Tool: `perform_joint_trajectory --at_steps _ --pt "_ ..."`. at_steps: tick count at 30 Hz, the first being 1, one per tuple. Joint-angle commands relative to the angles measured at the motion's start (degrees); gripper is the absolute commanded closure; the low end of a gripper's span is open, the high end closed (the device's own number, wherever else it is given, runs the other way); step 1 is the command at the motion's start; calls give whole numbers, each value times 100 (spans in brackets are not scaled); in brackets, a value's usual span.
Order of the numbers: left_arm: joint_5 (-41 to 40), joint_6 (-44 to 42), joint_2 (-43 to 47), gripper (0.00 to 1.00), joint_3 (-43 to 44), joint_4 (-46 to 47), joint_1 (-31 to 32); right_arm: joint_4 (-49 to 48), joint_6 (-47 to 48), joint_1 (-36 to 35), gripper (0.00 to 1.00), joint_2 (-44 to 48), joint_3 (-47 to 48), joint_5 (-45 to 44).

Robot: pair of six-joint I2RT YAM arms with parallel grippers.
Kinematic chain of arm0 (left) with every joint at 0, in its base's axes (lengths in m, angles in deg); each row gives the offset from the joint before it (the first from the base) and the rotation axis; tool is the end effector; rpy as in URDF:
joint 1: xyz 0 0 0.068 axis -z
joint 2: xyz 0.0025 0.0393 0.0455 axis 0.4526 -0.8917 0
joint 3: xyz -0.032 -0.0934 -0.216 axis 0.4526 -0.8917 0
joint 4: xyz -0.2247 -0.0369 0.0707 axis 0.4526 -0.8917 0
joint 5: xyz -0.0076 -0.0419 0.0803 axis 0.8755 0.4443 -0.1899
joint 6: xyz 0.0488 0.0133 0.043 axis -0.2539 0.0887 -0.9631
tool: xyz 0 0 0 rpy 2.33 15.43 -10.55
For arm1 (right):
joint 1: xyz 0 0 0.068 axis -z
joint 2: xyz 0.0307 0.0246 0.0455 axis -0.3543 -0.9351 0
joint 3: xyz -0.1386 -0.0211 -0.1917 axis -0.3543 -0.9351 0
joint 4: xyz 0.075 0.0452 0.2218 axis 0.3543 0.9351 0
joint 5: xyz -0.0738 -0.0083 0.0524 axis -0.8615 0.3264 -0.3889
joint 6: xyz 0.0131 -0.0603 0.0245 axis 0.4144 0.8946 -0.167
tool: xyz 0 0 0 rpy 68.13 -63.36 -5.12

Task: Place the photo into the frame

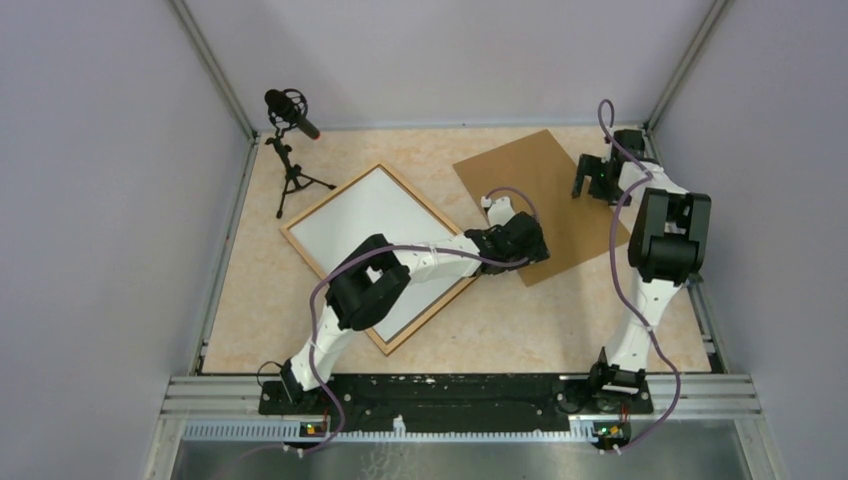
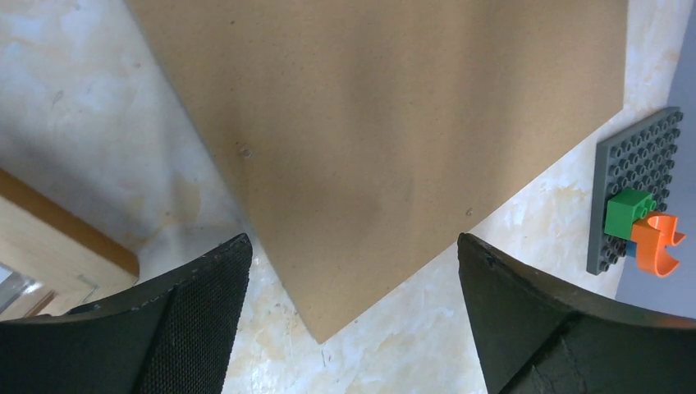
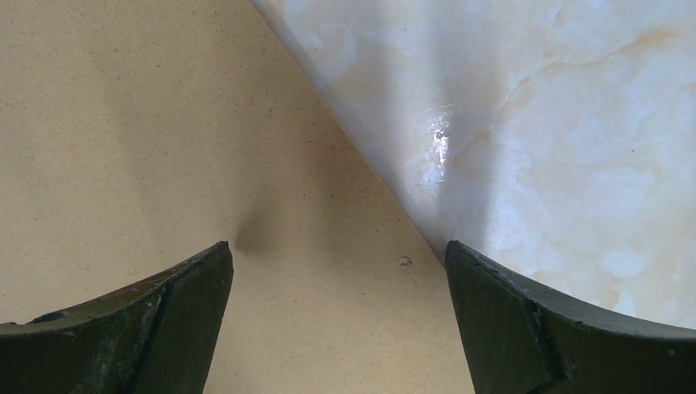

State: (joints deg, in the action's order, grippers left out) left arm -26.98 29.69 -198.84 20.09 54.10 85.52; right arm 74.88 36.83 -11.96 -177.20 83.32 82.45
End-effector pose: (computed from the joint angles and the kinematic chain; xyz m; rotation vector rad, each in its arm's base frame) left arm 0.2531 -0.3874 0.1401 -0.3049 2.4369 -0.7305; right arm 0.4167 -0.0618 0.1372 0.2853 2.5284 0.0383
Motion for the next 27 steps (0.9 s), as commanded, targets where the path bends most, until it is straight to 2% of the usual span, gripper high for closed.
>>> perform_joint_trajectory --at_steps 1,3,5,9,14,22,27 --pt "-200 -514 -166 1 -219 606 1 856 -114 34 1 -322 213 174" --pt "-134 -909 -136 2 -193 999 -7 845 -161 30 1 -263 75 208" --pt "-60 -1046 -111 2 22 966 -59 757 -227 30 1 -150 -173 292" --pt "122 -1628 -7 2 276 1290 -161 432 -407 34 1 37 -705 853" --pt "532 -2306 166 3 721 1227 -227 317 -590 34 1 254 -1106 1026" --pt "837 -2259 858 4 348 1315 -218 -182 -1029 17 1 780 -2034 1264" --pt "773 -2072 1376 4 -282 1472 -218 -666 -1259 -267 1 989 -2571 1586"
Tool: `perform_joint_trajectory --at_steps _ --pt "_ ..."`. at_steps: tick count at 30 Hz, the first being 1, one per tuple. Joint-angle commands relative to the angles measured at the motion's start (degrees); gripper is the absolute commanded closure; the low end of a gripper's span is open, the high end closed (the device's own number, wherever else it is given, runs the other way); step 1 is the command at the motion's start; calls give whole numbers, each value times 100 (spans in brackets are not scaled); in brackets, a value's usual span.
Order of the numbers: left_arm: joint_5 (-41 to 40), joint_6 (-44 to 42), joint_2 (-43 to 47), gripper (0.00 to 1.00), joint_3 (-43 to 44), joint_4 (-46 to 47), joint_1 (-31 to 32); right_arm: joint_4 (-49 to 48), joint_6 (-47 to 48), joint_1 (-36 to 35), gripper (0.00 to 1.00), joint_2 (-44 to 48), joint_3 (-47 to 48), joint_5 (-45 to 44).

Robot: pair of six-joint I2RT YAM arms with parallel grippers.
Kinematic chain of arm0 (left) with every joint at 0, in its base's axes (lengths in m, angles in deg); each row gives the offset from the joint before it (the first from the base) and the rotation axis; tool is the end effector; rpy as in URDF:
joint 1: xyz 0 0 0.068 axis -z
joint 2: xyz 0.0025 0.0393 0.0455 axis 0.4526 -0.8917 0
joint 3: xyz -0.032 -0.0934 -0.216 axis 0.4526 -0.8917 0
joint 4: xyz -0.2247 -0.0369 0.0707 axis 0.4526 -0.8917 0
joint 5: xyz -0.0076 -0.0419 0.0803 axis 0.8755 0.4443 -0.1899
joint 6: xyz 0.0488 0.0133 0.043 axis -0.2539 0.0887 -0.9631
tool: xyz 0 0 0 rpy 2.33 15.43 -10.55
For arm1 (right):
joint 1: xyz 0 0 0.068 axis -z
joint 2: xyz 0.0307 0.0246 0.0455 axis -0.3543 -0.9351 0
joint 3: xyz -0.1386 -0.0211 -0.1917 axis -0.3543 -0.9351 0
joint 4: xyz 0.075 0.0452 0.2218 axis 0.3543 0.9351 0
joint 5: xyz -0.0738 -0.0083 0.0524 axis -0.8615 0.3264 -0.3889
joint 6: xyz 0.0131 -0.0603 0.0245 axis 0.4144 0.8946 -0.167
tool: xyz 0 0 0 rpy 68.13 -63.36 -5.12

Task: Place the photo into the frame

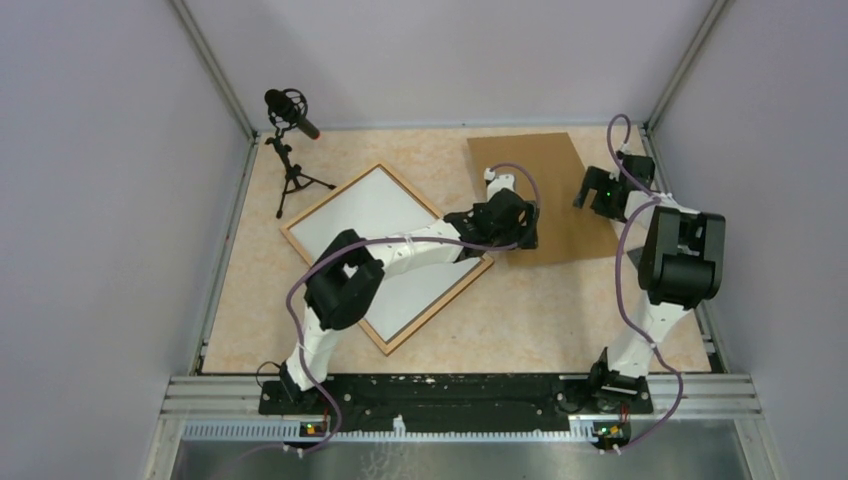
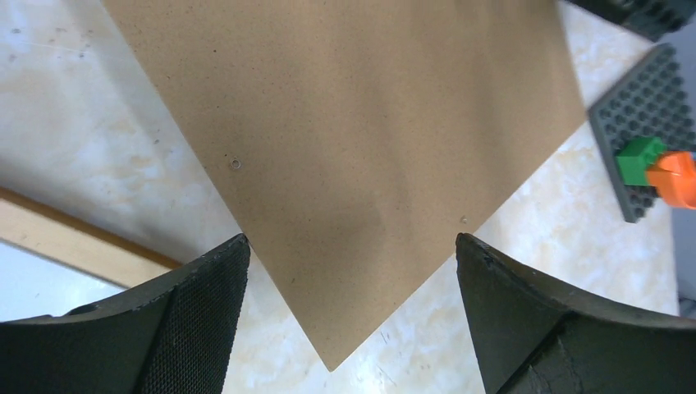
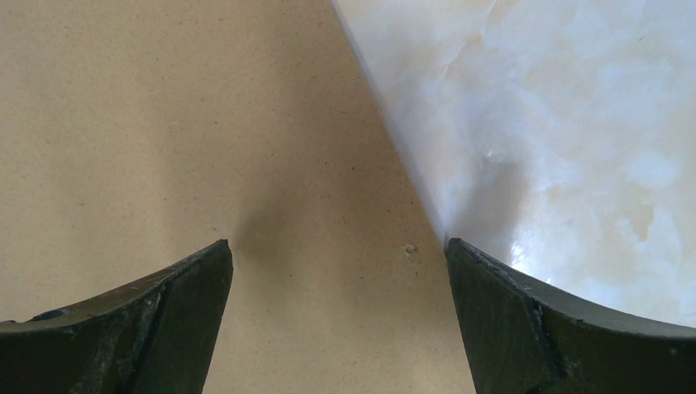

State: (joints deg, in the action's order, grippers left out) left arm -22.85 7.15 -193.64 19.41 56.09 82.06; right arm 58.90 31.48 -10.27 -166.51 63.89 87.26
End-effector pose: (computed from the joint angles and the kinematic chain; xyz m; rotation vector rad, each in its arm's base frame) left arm 0.2717 -0.3717 0.1791 0.1166 2.3294 -0.6887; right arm 0.3769 -0.0626 0.1325 0.3757 2.3863 0.1614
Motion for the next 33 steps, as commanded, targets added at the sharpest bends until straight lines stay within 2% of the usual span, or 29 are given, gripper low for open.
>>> perform_joint_trajectory --at_steps 1,5,9,16,20,27,29,33 --pt "313 215 969 4 -345 1286 118 942 -744 -515 1 -84 -653 1094" --pt "39 330 1409 3 -906 1280 114 711 -904 -850 1 82 -948 1168" --pt "-50 760 2074 2 -2011 1558 3 250 -1105 -1215 1 463 -1521 1338" --pt "-293 693 2911 2 -3232 1713 -254 -297 -1322 -1365 1 624 -2038 1498" --pt "192 875 3299 6 -3889 2585 -497 -392 -1306 -1457 1 542 -2098 1578" --pt "85 1029 3982 9 -4607 3721 -710 -846 -1519 -1487 1 706 -2389 1884" --pt "170 1050 4074 9 -4558 3577 -790 -883 -1550 -1487 1 742 -2425 1874" --pt "-422 1006 4136 2 -4117 2113 -821 -726 -1457 -1487 1 847 -2371 1718"
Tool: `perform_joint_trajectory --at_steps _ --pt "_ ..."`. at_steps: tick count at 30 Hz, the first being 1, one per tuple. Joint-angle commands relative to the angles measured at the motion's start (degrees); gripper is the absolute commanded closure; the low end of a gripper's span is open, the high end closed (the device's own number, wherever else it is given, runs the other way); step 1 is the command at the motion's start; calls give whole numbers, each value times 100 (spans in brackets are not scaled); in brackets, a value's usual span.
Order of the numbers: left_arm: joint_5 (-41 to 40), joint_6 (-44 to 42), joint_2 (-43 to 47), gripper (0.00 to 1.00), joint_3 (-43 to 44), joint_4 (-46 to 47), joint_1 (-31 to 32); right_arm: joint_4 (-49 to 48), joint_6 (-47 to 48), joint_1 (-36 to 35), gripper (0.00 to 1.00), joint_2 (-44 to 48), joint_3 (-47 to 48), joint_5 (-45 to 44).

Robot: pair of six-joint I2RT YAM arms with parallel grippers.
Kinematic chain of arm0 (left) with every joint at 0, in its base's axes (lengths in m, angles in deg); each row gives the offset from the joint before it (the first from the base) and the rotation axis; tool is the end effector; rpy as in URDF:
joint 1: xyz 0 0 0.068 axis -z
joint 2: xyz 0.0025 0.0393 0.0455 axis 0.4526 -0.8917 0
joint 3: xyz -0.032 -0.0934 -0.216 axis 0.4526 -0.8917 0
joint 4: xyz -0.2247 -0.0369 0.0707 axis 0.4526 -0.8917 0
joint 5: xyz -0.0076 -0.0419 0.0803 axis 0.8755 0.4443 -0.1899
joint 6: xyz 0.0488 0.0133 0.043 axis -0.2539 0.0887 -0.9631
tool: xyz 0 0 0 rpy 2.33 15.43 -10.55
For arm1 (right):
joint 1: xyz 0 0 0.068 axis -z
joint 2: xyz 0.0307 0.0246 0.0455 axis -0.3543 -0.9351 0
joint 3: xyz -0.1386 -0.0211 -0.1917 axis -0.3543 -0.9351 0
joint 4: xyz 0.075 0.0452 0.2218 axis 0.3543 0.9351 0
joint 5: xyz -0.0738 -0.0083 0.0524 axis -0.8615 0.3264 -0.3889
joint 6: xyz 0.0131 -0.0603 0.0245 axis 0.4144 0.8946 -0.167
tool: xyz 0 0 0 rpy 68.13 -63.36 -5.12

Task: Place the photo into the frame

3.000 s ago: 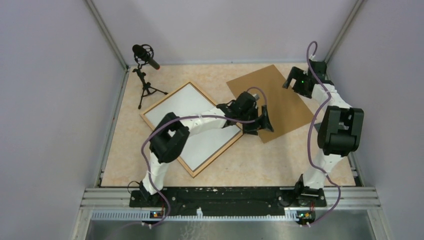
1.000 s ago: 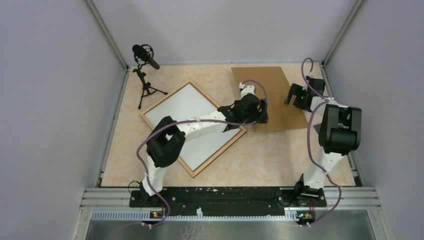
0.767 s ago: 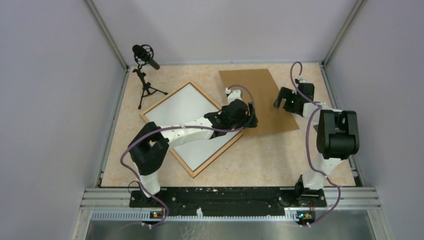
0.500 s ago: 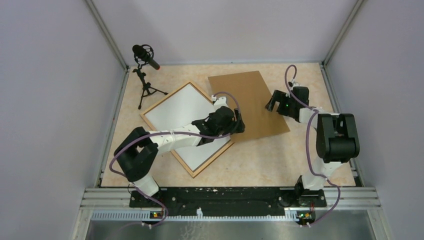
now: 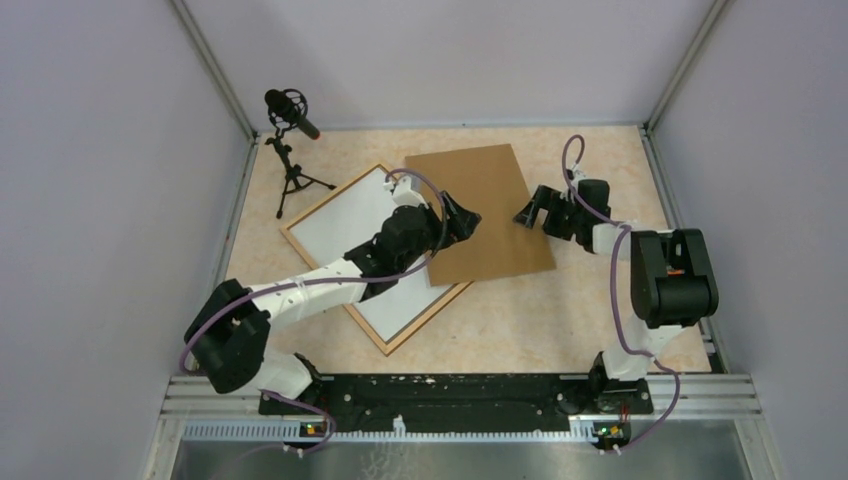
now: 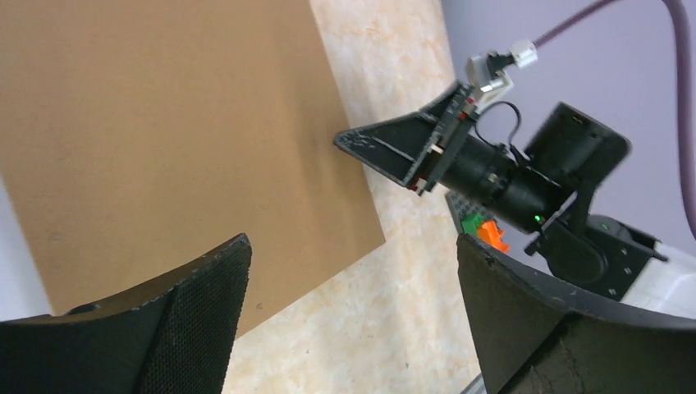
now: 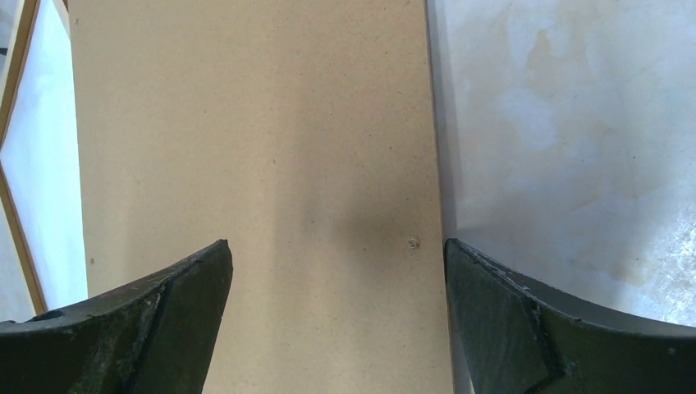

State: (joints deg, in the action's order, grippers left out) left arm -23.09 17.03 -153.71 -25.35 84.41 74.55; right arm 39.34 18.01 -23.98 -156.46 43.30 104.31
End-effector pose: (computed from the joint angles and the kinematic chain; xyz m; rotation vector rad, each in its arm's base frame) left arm 0.2282 -0.2342 0.2377 -0.2595 1.9523 -1.0233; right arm 0.3301 0.0406 0.1234 0.1754 2.2849 0.7370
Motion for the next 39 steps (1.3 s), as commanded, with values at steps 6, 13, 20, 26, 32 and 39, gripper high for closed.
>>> perform_joint_trajectory --at_steps 6,13,20,26,32,39 --pt "-632 -310 219 2 136 -1993 -551 1531 89 -117 1 -102 -225 -209" --pt "1453 -397 -47 1 -884 -489 -1573 1533 144 -117 1 -202 -225 -161" --pt "2737 -222 -806 4 -1098 560 -1781 1538 147 -117 1 -244 -218 -231" --pt "3109 80 -1114 22 -1196 1168 -1778 1535 117 -117 1 -317 -183 -199" --pt "3445 267 -1345 40 -1034 1517 -1780 1501 64 -113 1 -255 -207 -90" --pt "3518 227 -1156 76 -987 1609 -1798 1524 -12 -117 1 15 -247 62"
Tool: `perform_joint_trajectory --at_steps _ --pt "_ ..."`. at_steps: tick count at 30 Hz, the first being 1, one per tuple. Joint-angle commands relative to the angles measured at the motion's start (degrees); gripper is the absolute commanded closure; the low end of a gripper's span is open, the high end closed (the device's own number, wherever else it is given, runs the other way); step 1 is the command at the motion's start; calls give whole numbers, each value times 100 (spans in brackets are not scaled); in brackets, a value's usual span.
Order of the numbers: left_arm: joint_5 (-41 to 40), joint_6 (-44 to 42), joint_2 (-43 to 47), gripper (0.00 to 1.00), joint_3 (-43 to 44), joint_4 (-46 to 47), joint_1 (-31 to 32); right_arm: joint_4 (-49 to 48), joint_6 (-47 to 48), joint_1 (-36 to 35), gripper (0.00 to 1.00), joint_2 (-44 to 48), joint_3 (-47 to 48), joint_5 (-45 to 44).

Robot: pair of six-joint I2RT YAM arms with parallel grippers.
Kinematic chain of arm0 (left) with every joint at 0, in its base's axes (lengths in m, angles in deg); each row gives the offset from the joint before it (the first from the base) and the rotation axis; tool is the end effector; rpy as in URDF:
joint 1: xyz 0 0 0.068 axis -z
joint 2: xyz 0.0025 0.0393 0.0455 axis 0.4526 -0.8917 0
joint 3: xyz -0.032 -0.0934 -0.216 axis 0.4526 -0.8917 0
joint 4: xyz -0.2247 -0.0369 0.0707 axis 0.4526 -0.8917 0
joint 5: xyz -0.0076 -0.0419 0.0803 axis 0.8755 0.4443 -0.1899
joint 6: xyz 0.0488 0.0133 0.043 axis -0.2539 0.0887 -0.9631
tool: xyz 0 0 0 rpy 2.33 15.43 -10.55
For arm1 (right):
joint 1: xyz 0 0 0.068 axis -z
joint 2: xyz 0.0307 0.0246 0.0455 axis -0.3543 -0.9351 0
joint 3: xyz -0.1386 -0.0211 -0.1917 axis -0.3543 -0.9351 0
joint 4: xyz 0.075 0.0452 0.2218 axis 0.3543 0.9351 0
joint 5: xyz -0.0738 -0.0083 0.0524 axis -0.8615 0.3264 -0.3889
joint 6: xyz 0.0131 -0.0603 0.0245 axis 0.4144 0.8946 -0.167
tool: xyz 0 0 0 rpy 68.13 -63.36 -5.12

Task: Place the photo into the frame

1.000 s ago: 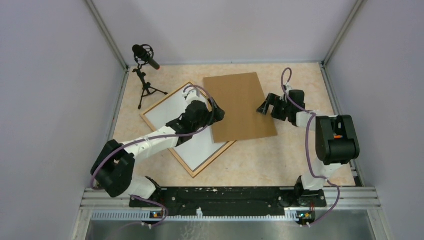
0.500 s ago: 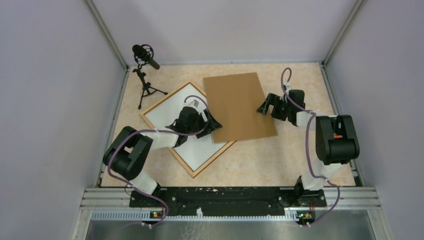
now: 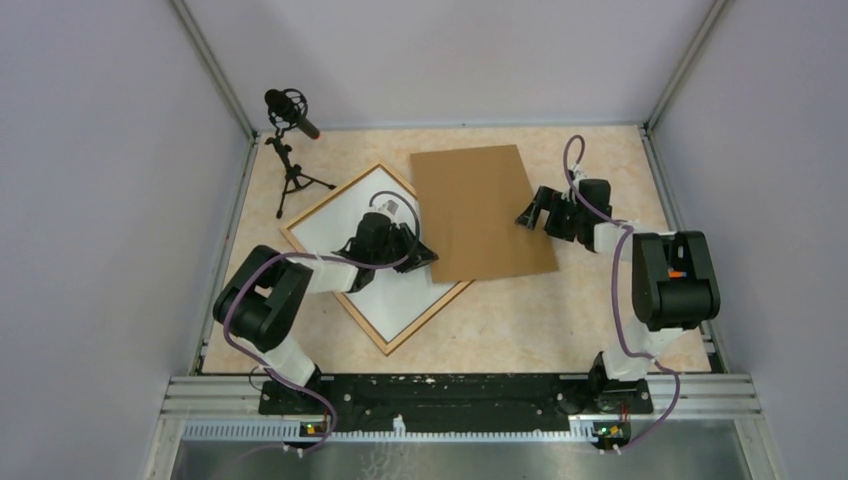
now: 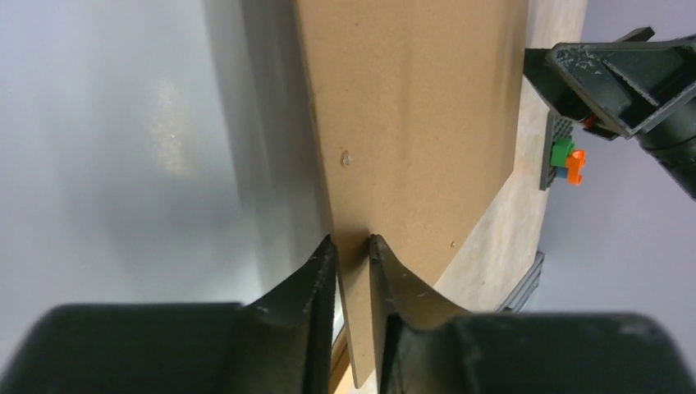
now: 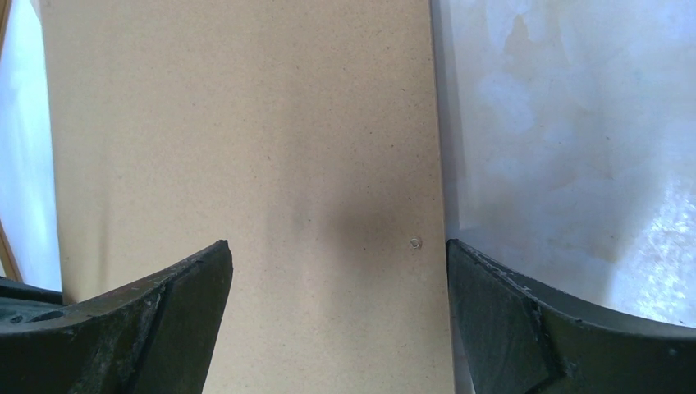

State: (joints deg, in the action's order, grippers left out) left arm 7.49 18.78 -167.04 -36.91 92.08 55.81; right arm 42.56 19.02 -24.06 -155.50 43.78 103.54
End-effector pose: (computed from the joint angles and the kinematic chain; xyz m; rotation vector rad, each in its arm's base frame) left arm 0.2670 -0.1667 0.1201 -0.3359 2.3393 -1.1484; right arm 0.3274 0.0403 0.1255 0.1723 2.3139 0.7135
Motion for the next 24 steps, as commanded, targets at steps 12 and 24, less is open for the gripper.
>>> perform_joint_trajectory --at_steps 12,24 --pt "606 -155 818 100 784 -311 -193 3360 483 -215 1 1130 696 -1785" --pt "993 -20 875 100 1240 -710 -320 1902 3405 -3529 1 3814 -248 -4554"
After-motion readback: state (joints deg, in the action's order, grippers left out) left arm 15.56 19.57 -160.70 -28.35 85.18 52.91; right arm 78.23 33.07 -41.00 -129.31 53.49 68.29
